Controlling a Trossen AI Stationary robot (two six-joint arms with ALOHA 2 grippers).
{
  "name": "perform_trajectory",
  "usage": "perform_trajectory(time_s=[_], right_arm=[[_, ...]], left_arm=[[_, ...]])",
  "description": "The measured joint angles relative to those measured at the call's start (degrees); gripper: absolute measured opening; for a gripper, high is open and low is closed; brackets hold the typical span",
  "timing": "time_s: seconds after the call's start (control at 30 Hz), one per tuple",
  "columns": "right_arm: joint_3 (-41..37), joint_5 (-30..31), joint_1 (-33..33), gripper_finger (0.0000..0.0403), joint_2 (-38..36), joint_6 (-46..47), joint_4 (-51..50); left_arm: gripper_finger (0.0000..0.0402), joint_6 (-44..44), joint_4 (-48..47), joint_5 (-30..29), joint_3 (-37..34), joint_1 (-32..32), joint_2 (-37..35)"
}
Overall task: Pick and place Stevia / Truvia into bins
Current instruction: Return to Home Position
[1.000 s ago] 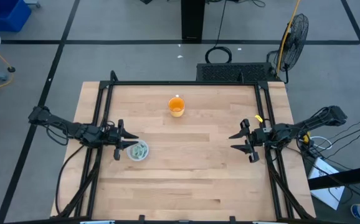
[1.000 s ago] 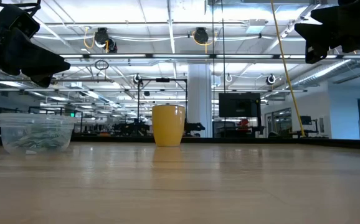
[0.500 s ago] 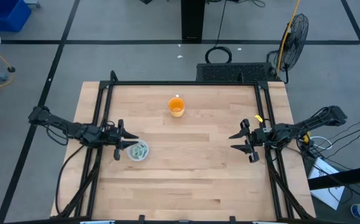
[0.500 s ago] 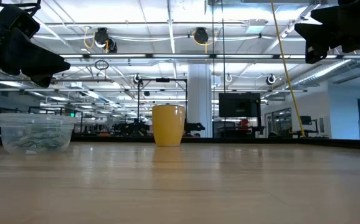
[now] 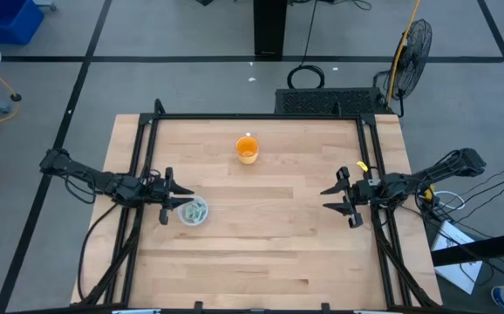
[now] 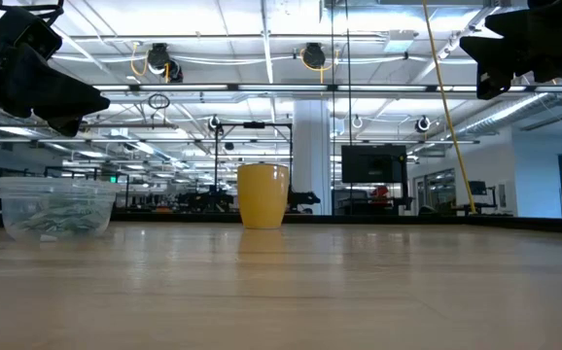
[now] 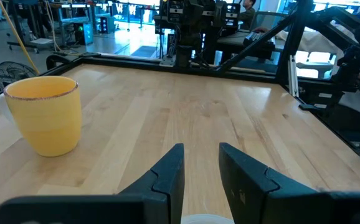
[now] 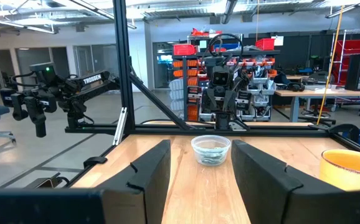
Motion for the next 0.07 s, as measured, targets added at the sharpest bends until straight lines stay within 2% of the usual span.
perform_trajectory(time_s=[0.07], right_arm=[[0.0, 0.0, 0.0, 0.0164, 0.0, 0.0, 0.0]], left_arm=[[0.0104, 0.0, 0.0, 0.0, 0.0, 0.0, 0.0]])
